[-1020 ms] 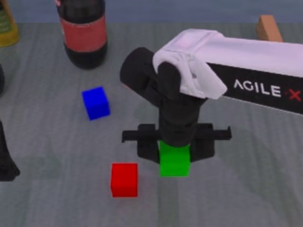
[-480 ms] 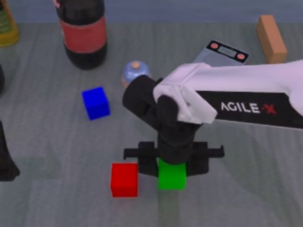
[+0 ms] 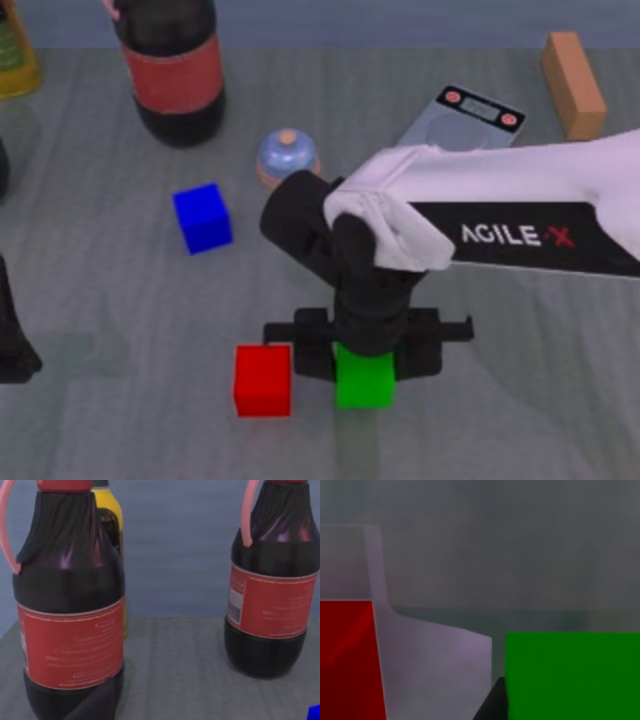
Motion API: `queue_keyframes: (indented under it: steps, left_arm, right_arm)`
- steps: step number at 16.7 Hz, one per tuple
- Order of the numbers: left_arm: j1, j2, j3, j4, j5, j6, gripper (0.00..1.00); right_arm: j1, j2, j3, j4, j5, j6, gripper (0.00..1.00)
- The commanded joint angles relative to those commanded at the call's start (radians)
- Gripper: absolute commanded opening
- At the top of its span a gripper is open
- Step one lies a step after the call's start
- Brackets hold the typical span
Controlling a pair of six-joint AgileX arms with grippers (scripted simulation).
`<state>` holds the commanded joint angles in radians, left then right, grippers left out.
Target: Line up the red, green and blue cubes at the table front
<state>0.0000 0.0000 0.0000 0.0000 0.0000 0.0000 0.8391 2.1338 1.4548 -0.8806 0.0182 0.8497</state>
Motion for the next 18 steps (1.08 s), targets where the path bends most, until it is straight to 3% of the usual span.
queue_keyframes:
  steps: [10, 18]
  left_arm:
    - [0.0, 0.0, 0.0, 0.0, 0.0, 0.0, 1.0]
    - [0.0, 0.0, 0.0, 0.0, 0.0, 0.0, 1.0]
  right_arm:
    - [0.0, 0.0, 0.0, 0.0, 0.0, 0.0, 0.98]
    - [0.0, 0.0, 0.0, 0.0, 0.0, 0.0, 1.0]
